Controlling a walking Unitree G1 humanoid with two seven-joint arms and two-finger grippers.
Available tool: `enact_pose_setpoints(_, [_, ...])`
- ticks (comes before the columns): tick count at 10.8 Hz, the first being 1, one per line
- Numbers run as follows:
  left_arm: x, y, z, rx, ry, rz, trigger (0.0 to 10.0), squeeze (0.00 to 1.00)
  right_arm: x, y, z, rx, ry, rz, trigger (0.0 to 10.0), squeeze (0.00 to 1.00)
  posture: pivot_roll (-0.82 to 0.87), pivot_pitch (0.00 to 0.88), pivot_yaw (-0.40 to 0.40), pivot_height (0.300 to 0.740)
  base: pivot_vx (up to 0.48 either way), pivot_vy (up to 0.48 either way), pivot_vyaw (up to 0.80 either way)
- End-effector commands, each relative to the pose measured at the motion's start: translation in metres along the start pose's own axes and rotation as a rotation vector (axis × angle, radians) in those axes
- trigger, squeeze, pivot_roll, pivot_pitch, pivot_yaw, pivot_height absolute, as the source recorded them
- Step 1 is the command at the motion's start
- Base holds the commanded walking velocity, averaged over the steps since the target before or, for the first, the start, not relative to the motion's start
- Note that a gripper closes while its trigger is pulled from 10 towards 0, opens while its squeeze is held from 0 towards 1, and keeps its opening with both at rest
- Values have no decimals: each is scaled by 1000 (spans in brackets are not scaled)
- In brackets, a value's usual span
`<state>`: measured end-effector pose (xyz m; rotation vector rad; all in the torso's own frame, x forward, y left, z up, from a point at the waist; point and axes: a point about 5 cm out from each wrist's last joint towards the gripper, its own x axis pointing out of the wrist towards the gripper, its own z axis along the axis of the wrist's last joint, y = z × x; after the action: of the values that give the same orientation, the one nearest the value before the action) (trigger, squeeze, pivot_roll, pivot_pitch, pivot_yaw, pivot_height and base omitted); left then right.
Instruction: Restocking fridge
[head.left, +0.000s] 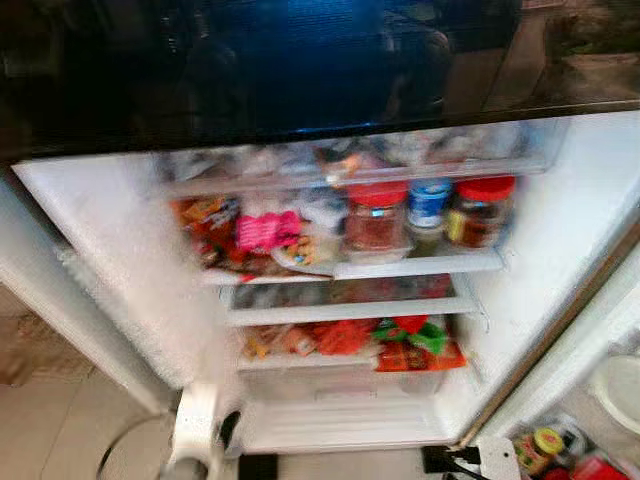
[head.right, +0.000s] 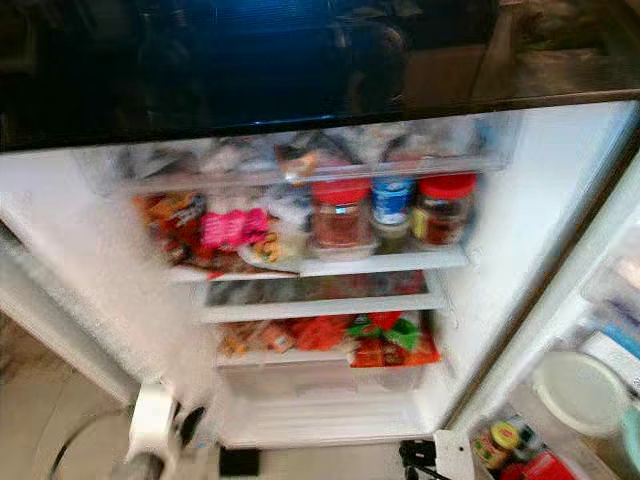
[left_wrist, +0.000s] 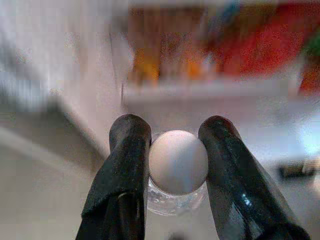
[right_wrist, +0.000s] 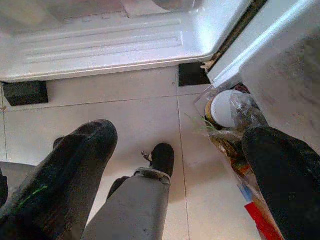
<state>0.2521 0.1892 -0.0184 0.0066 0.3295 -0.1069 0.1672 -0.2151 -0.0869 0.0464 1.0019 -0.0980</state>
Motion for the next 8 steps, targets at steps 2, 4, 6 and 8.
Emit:
enact_pose_setpoints(2, [32,-6,93,78,-351,-20,10000,0,0,3,-2,4,9,8,10000,0,25,0,70,740,0,0,0])
enact_pose_setpoints(4, [32,-7,97,63,-382,-33,10000,0,0,3,-2,5,10,9,10000,0,26,0,69,740,0,0,0])
enact_pose_setpoints(6, [25,-4,90,32,-375,-31,10000,0,0,3,-1,5,9,8,10000,0,24,0,70,740,0,0,0])
enact_pose_setpoints(8, [20,-4,75,6,-330,-31,10000,0,0,2,-1,5,8,5,10000,0,32,0,68,740,0,0,0])
